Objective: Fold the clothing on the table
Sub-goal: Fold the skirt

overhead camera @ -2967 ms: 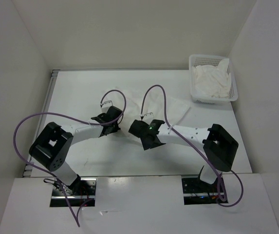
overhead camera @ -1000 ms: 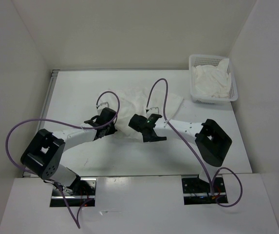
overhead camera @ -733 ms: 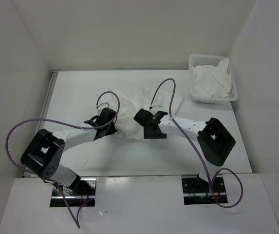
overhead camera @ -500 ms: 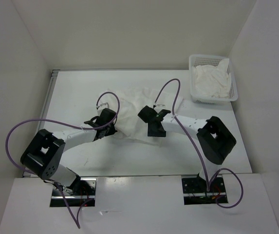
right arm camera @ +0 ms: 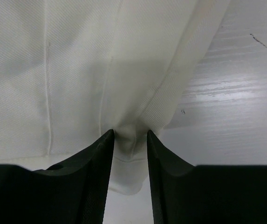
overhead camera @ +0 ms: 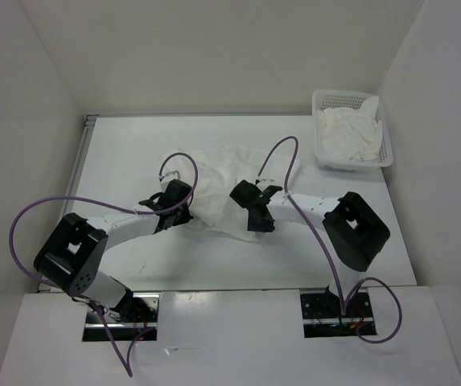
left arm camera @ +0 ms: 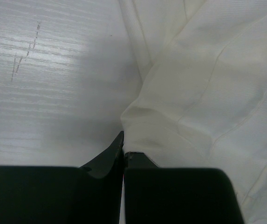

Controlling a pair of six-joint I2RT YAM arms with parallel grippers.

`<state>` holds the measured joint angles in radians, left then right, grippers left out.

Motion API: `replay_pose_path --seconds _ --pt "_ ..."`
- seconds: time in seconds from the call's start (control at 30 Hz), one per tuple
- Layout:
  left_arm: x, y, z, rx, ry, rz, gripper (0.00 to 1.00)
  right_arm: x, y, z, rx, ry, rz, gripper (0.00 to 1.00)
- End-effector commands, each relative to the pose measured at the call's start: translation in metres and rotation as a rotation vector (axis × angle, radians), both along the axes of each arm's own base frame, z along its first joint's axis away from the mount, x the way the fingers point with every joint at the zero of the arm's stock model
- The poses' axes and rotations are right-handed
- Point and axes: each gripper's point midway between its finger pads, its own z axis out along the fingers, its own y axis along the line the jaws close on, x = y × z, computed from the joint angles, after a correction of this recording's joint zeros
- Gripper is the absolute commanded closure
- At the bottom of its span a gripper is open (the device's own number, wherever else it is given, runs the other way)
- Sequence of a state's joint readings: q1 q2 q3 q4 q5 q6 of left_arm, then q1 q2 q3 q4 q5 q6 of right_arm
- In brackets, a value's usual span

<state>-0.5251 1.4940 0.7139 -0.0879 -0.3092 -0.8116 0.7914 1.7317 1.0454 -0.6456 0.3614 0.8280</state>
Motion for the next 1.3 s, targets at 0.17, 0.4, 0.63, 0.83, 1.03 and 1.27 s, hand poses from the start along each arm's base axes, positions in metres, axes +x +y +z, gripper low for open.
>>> replay_pose_path --seconds 0.17,0.4,0.63,0.83,1.03,1.27 --pt "0.003 0.001 0.009 -0.006 -0.042 0.0 1.0 -0.016 -0.01 0.02 0.038 -0.001 -0.035 0.55" --pt "0.004 -0.002 0.01 -0.017 -0.046 -0.005 1.0 -0.021 -0.005 0.03 0.084 -0.012 -0.03 0.47" --pt "0.004 -0.002 0.01 -0.017 -0.046 -0.005 1.0 -0.032 -0.001 0.009 0.071 0.039 -0.024 0.45" --pt "0.004 -0.002 0.01 -0.017 -0.046 -0.005 1.0 -0.04 -0.001 -0.009 0.068 0.068 -0.02 0.59" --pt "0.004 0.0 0.01 -0.01 -0.05 0.0 1.0 -0.038 -0.007 -0.013 0.04 0.055 -0.036 0.99" --pt "0.004 -0.009 0.018 -0.052 -0.073 -0.044 0.68 -0.013 -0.01 0.053 0.038 -0.094 -0.061 0.99"
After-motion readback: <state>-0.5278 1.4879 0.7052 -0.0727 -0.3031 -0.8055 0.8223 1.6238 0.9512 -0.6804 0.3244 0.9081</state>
